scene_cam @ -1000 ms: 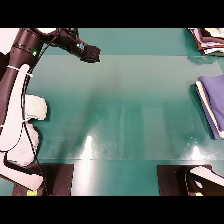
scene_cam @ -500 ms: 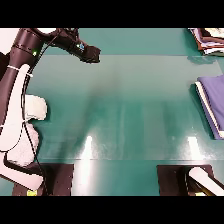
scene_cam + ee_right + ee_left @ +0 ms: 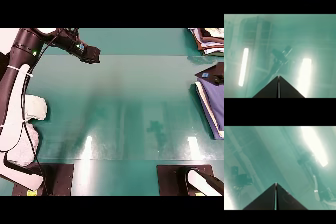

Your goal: Fold the shirts.

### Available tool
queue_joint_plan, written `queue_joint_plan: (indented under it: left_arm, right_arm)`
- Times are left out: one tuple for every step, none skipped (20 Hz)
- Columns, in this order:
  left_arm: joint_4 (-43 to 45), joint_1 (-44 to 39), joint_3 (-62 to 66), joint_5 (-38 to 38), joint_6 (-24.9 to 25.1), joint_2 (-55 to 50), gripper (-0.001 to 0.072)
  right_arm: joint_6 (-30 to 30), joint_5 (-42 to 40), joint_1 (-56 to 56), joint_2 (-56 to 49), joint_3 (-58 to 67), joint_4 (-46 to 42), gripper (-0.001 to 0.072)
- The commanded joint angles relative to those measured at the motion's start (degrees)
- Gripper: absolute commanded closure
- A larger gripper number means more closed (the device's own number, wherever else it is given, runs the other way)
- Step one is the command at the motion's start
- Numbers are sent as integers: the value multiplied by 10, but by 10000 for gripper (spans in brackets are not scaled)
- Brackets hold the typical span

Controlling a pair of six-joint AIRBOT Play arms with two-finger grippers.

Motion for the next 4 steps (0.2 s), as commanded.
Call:
queue_joint_plan:
  left_arm:
    - [0, 0, 0, 0, 0, 0, 680]
    - [0, 0, 0, 0, 0, 0, 680]
    - [0, 0, 0, 0, 0, 0, 680]
    - [0, 0, 0, 0, 0, 0, 680]
  right_arm:
    - [0, -8, 29, 1, 0, 1, 695]
    - [0, -7, 27, 1, 0, 2, 696]
    - [0, -5, 22, 1, 0, 2, 695]
    - [0, 0, 19, 1, 0, 2, 695]
